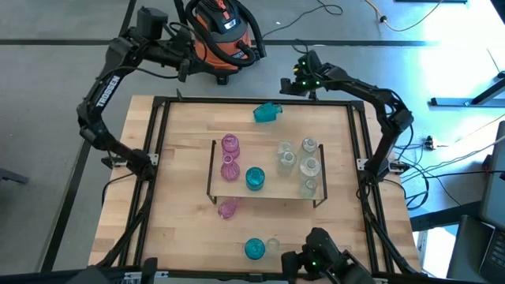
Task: Sort vases onto shelf
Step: Put the blue vase on the shelf aligned with the other blue vase
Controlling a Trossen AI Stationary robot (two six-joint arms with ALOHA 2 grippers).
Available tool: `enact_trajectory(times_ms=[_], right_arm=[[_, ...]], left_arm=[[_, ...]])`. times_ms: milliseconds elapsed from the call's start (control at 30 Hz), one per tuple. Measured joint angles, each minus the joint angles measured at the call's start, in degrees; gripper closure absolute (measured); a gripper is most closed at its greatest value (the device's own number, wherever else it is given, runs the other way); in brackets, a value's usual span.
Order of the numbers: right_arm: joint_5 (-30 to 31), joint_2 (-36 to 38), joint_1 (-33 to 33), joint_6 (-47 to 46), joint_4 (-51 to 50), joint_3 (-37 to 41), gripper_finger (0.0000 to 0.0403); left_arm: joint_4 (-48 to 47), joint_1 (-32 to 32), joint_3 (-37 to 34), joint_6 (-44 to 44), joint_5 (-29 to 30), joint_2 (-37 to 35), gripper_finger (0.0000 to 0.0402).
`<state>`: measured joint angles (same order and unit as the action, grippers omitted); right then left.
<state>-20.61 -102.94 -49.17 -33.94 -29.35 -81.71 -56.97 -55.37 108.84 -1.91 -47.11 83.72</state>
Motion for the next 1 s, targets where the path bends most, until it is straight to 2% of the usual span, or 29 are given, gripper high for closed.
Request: enact_trajectory(times_ms=[233, 600, 1000], right_arm=[[-4.9, -5.4, -0.4, 1.0, -0.4, 0.0, 0.0194], [-9.0, -10.6, -0.3, 2.2, -0.7, 0.0, 0.0198], [-10.6, -12.0, -0.4, 3.2, 3.4, 0.0, 0.0201]], left_arm=[[0.0, 0.3, 0.0, -0.8, -0.2, 0.3, 0.0401], [0.0, 1.4, 0.0, -2.9, 1.8, 0.3, 0.0402], [0.0, 3.7, 0.0, -4.2, 5.6, 0.3, 0.0402]])
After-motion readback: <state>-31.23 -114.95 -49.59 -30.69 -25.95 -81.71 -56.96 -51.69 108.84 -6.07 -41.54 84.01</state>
